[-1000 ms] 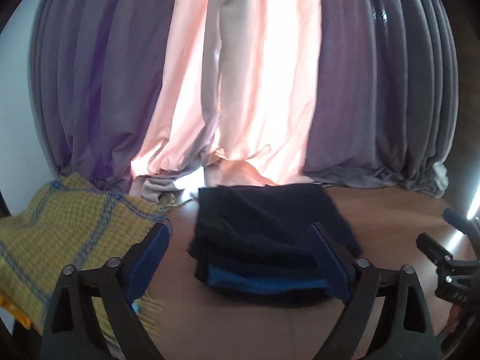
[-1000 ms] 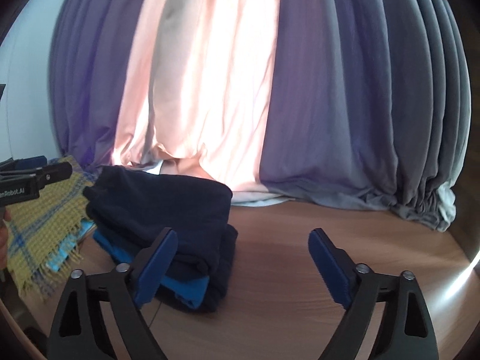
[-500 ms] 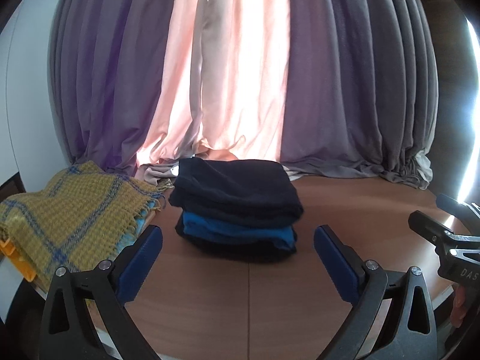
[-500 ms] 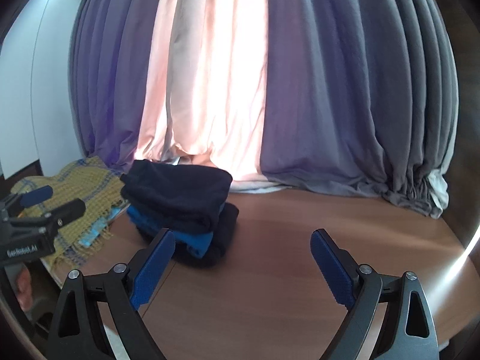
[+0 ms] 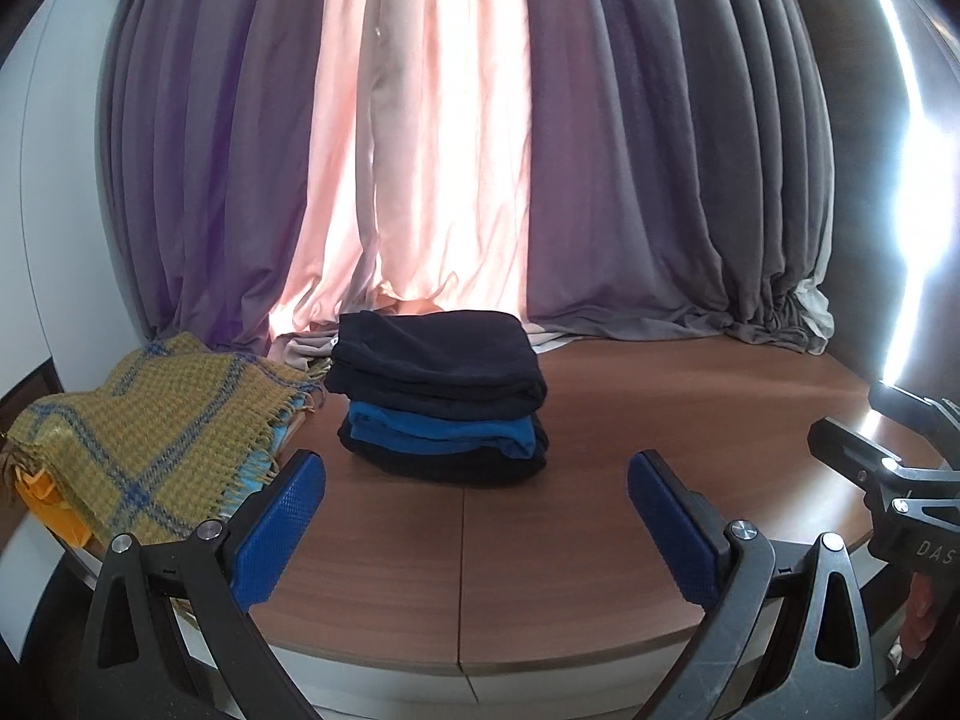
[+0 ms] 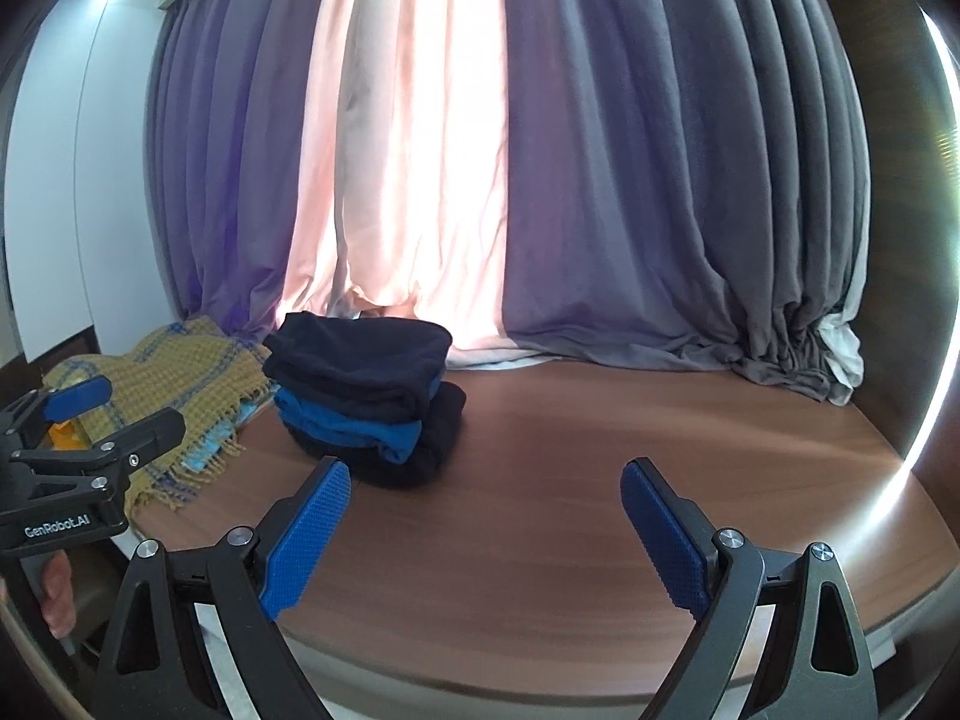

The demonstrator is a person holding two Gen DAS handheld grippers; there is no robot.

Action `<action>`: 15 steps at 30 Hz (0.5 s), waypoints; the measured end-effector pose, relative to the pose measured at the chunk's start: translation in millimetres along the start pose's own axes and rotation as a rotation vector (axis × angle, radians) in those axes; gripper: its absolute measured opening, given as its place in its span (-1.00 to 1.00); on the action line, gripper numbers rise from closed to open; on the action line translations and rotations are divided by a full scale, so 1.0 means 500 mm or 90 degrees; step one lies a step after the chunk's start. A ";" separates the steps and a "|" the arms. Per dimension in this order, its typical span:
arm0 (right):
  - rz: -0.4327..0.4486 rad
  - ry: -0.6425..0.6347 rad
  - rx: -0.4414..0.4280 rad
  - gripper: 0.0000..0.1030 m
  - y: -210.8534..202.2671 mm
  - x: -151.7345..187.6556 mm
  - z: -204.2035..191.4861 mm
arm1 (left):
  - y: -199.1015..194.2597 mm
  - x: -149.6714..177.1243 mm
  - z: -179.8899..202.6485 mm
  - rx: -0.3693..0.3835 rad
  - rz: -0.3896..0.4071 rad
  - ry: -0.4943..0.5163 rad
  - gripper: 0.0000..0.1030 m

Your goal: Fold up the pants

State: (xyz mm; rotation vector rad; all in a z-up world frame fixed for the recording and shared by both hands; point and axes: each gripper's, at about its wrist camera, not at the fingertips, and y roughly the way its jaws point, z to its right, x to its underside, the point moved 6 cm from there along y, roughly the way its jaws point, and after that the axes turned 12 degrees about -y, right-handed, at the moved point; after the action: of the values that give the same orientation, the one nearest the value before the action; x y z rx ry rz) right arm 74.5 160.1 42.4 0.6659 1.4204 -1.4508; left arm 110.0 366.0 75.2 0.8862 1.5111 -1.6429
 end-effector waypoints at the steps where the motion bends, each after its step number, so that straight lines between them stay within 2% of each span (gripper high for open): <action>1: 0.000 0.001 0.001 0.80 -0.008 0.004 0.002 | -0.006 0.002 0.003 -0.001 0.000 0.000 1.00; 15: -0.002 -0.001 0.009 0.80 -0.077 0.037 0.024 | -0.061 0.035 0.035 0.006 -0.007 -0.003 1.00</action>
State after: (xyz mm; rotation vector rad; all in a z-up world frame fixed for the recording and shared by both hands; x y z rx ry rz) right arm 36.0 138.3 44.7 0.6710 1.4123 -1.4644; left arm 74.7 348.8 76.5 0.8786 1.5090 -1.6599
